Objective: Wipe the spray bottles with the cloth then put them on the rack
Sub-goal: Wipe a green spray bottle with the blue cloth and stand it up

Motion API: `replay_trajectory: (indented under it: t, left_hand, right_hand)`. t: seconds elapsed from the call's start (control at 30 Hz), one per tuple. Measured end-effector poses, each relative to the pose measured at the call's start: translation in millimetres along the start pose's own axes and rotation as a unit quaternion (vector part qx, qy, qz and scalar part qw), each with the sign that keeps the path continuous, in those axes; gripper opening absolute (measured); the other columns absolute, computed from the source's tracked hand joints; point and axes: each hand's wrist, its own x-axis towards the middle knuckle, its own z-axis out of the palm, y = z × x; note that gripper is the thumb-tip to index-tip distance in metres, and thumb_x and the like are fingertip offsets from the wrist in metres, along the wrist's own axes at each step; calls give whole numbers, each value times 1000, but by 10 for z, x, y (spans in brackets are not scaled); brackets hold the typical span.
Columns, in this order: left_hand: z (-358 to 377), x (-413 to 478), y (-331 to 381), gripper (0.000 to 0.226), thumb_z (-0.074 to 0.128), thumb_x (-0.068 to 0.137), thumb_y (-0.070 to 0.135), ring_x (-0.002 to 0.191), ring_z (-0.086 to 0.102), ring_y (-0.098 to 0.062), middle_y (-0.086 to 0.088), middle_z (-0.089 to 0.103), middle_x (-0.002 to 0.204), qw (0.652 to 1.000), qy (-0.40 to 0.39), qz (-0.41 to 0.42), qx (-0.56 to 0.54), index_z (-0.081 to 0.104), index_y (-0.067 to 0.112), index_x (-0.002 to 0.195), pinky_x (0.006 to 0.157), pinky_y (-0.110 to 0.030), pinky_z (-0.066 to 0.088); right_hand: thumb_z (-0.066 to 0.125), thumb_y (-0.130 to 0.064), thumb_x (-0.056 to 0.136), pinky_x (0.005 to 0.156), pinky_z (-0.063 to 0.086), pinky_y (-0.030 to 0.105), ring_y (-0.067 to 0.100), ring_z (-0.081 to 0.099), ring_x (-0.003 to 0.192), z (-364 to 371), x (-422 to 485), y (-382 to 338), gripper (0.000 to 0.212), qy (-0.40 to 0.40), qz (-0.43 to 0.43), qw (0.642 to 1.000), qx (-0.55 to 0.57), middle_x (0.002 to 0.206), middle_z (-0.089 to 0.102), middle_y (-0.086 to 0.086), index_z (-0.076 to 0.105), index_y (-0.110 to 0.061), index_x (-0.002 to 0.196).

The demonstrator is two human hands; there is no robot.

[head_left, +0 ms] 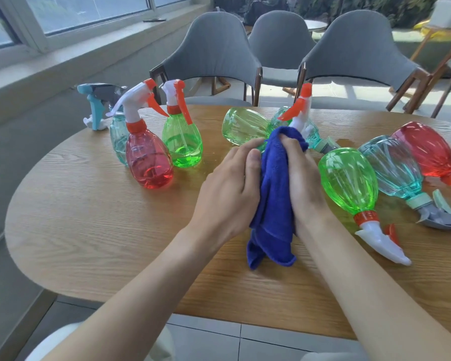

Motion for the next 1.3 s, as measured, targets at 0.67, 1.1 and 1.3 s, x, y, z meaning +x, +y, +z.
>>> replay_trajectory:
  t: [0.67, 1.1, 1.3]
  left_hand:
    - [-106, 177, -32, 46, 27, 118, 37, 132, 57, -9, 10, 65, 139, 982, 48, -153, -104, 61, 22, 146, 113, -29, 40]
    - [-177, 187, -4, 48, 34, 113, 49, 115, 67, 7, 15, 75, 120, 920, 70, -242, -301, 71, 23, 130, 111, -24, 48]
    - [-160, 160, 23, 38, 29, 118, 37, 132, 55, 2, 17, 62, 137, 947, 89, -183, -248, 61, 32, 138, 117, -26, 38]
  right_hand:
    - [71, -61, 83, 106, 54, 48, 21, 69, 117, 116, -27, 386, 57, -70, -51, 990, -111, 128, 68, 6, 58, -32, 129]
    - [73, -47, 88, 95, 54, 29, 6, 69, 109, 104, 23, 331, 56, -112, -124, 973, -157, 120, 71, -7, 60, -23, 137]
    - [67, -35, 101, 86, 53, 25, 7, 69, 95, 104, -21, 296, 31, -120, -124, 975, -140, 108, 70, 0, 59, -20, 126]
